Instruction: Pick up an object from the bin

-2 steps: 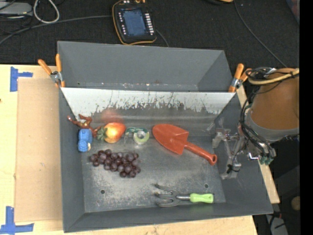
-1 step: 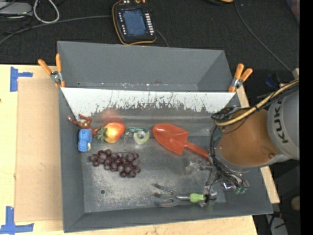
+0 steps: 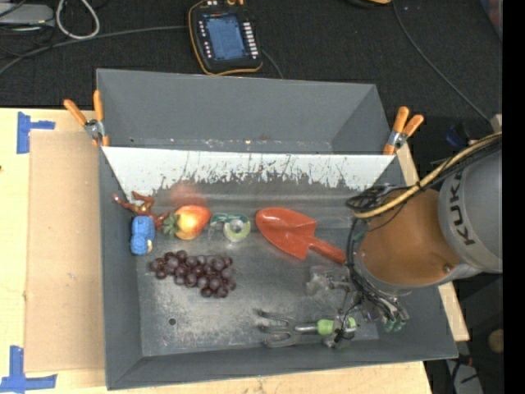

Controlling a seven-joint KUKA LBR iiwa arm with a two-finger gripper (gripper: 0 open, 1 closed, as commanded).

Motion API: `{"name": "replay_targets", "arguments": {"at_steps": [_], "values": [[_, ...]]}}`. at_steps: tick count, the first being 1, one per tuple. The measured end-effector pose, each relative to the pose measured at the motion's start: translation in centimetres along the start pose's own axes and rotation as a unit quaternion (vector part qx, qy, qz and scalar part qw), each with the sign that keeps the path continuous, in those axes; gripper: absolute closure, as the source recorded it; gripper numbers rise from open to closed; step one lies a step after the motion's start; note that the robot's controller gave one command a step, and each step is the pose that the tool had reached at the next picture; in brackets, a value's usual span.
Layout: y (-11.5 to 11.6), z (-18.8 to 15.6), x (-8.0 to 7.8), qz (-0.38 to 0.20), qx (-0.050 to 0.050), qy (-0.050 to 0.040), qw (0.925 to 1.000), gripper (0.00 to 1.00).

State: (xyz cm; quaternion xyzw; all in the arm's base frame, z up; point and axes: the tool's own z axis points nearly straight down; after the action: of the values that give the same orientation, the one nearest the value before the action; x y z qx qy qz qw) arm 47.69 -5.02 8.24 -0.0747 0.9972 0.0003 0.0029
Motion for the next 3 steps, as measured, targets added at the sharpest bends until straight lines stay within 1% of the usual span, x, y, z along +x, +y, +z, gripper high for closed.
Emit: {"name": "replay_targets", "arguments": {"at_steps": [1, 2, 3], "values": [[3.4, -1.7, 0.0, -0.039, -0.001, 0.0015, 0.9992, 0.00], [2.0, 1.2, -1.0, 0.026, 0.000, -0.0015, 0.9997, 0.00], [2.4, 1.3, -1.2, -0.006, -0.001, 0.0018, 1.0000, 1.00]]}}
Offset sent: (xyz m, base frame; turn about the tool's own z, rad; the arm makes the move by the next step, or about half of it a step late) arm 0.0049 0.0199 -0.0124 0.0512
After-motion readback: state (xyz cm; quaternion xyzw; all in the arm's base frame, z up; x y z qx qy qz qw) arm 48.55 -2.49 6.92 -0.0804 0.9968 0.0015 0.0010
